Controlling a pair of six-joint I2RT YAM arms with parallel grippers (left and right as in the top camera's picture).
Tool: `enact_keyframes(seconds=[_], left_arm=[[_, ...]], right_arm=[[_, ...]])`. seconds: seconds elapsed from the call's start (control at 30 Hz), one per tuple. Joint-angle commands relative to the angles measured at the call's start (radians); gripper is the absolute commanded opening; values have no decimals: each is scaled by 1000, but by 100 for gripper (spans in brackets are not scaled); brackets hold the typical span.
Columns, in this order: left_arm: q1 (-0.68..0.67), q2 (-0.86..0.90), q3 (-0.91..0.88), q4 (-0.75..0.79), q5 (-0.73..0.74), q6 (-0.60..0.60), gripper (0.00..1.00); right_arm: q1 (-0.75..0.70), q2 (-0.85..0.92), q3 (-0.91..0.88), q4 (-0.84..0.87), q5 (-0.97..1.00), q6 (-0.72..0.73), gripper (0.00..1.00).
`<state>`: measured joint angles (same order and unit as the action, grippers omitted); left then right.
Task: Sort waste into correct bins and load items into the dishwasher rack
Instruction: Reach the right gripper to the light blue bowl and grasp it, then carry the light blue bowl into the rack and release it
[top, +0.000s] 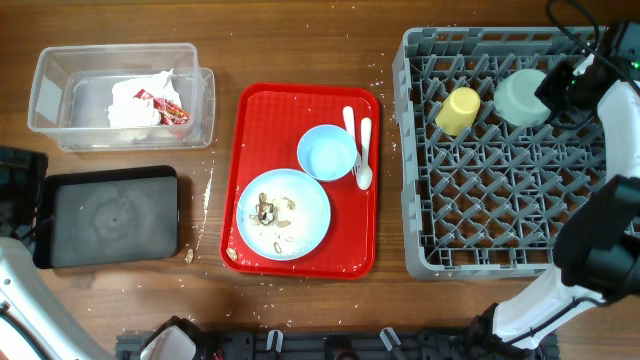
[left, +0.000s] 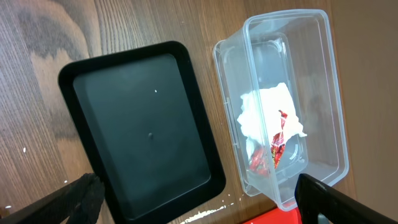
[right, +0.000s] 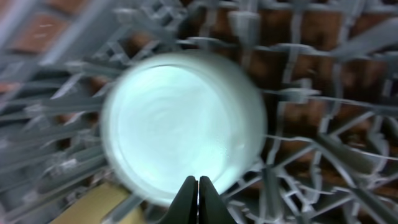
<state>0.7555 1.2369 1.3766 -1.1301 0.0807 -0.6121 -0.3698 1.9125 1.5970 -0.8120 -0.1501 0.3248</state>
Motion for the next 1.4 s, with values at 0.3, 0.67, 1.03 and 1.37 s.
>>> enact_keyframes(seconds=[0.3, 0.67, 1.03, 1.37], left_arm=[[4, 0, -2, 0, 5, -5, 100], [4, 0, -2, 0, 5, -5, 100], [4, 0, -2, 0, 5, -5, 100], [4, 0, -2, 0, 5, -5, 100]], right_arm=[[676, -254, 31, -171, -174, -138, 35], [1078, 139, 31, 80, 84, -61, 37], [1096, 238, 31, 103, 90, -34, 32], [1094, 224, 37, 53, 149, -26, 4]])
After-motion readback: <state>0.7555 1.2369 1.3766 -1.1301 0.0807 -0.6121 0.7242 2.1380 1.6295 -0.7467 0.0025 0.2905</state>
